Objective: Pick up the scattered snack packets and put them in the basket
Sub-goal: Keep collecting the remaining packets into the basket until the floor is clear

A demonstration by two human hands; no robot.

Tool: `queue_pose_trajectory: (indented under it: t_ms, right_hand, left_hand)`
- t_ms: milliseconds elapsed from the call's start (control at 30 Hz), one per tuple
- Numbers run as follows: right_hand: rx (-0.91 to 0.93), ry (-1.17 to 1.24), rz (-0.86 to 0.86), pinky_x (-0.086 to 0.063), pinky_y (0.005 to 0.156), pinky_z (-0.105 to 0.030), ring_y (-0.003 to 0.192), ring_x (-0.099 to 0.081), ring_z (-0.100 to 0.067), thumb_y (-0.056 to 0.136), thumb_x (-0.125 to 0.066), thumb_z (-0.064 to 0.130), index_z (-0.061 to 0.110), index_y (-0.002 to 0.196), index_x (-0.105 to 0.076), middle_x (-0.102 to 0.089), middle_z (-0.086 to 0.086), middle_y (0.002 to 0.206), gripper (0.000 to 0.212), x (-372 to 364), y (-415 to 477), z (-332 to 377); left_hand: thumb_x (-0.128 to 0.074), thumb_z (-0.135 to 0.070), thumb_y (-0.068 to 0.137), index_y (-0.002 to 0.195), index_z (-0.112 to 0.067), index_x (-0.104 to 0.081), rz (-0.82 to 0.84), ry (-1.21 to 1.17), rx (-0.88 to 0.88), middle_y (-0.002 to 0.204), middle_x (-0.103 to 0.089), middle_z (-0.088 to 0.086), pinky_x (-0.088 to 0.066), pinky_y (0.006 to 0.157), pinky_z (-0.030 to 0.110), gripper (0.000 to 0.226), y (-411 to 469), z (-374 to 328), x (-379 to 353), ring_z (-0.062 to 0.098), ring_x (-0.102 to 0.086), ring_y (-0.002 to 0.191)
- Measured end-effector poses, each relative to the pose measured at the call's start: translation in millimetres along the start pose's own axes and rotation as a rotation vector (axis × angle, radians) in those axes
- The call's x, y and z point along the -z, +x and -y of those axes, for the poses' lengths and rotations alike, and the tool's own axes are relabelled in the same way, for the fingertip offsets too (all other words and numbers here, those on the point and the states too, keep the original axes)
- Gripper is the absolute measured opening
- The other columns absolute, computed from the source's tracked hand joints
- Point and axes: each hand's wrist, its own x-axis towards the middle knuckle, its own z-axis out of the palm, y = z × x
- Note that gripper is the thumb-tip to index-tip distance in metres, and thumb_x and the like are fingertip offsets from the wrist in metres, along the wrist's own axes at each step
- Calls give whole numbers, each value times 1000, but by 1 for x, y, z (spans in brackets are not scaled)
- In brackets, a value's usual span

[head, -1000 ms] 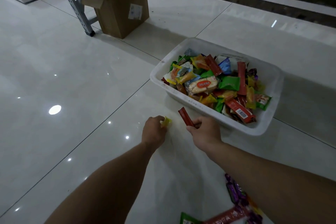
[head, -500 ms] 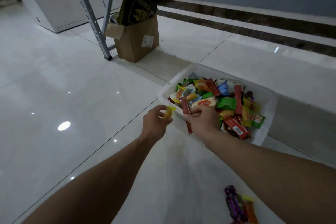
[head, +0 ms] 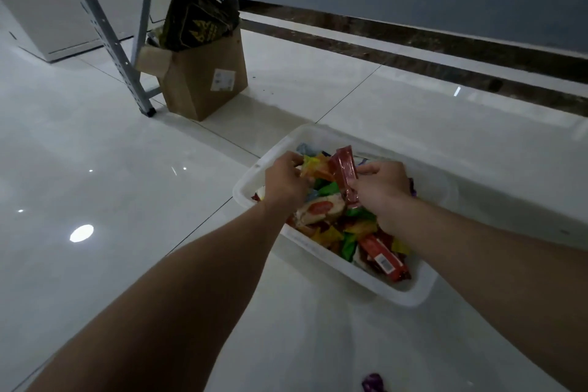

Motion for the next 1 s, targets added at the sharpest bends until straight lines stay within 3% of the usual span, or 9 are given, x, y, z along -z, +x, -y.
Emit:
queue_pose_trajectory:
  t_ms: [100, 200, 367, 467, 633, 733, 833, 900, 1000]
  right_hand:
    - [-6, -7, -12, -57, 70, -29, 77, -65, -17, 79, -75, 5, 20, 83, -67, -66, -1, 87, 17, -3, 23, 3]
    - [9, -32, -23, -55, 69, -27, 77, -62, -15, 79, -73, 3, 24, 71, -60, -64, 1, 85, 26, -12, 45, 8]
    - [55, -58, -46, -52, 92, -31, 103, -64, -22, 81, -72, 5, 10, 112, -67, -67, -7, 113, 32, -26, 70, 16]
    - [114, -109, -50, -51, 92, -30, 106, -63, -24, 83, -73, 10, 2, 114, -64, -66, -11, 117, 34, -25, 67, 13]
    - [297, -213, 26, -46, 100, -29, 113, -59, -16, 86, -71, 19, 15, 130, -57, -62, -1, 127, 46, -15, 41, 5]
    - [393, -264, 112, -44, 94, -23, 114, -58, -14, 87, -68, 29, 21, 134, -53, -60, 3, 128, 51, -11, 12, 3]
    - [412, -241, 161, -47, 100, -32, 118, -55, -16, 88, -66, 33, 23, 136, -51, -57, 3, 131, 51, -11, -22, -1]
    - [434, -209, 194, -45, 103, -36, 121, -52, -15, 89, -64, 34, 23, 136, -50, -55, 2, 133, 51, -8, -45, -3]
    - [528, -248, 173, -33, 105, -21, 120, -53, -13, 90, -62, 34, 22, 136, -51, -58, 3, 129, 49, 3, -75, -7]
  left_hand:
    - [-71, -8, 80, 112, -13, -60, -20, 76, -28, 104, -61, -1, -50, 82, 29, 35, 16, 3, -10, 18, -59, 97]
    - [-71, -16, 83, 111, -15, -61, -19, 103, -100, 105, -61, -3, -44, 80, 24, 29, 24, 8, -13, 11, -55, 94]
    - [-75, -31, 80, 112, -17, -62, -41, 132, -155, 107, -61, -5, -45, 79, 21, 37, 23, 12, -3, 7, -54, 93]
    - [-73, -38, 81, 113, -19, -62, -40, 180, -153, 110, -63, -4, -44, 78, 24, 39, 12, 13, 0, 10, -55, 95]
    - [-67, -34, 87, 122, -21, -60, -70, 213, -124, 120, -61, 0, -45, 84, 28, 39, -24, 5, 17, 15, -55, 106]
    - [-66, -34, 87, 125, -21, -58, -105, 169, -63, 119, -59, -2, -44, 80, 26, 41, -53, 0, 36, 11, -53, 99]
    - [-65, -34, 89, 131, -20, -54, -108, 141, -13, 127, -58, -1, -43, 79, 25, 46, -84, 2, 55, 9, -52, 96]
    - [-65, -35, 89, 132, -21, -53, -135, 153, -9, 132, -57, 0, -45, 90, 28, 47, -104, 9, 67, 14, -54, 109]
    - [-64, -35, 89, 131, -22, -54, -163, 121, -25, 132, -57, 0, -44, 98, 33, 45, -123, 16, 75, 18, -54, 118]
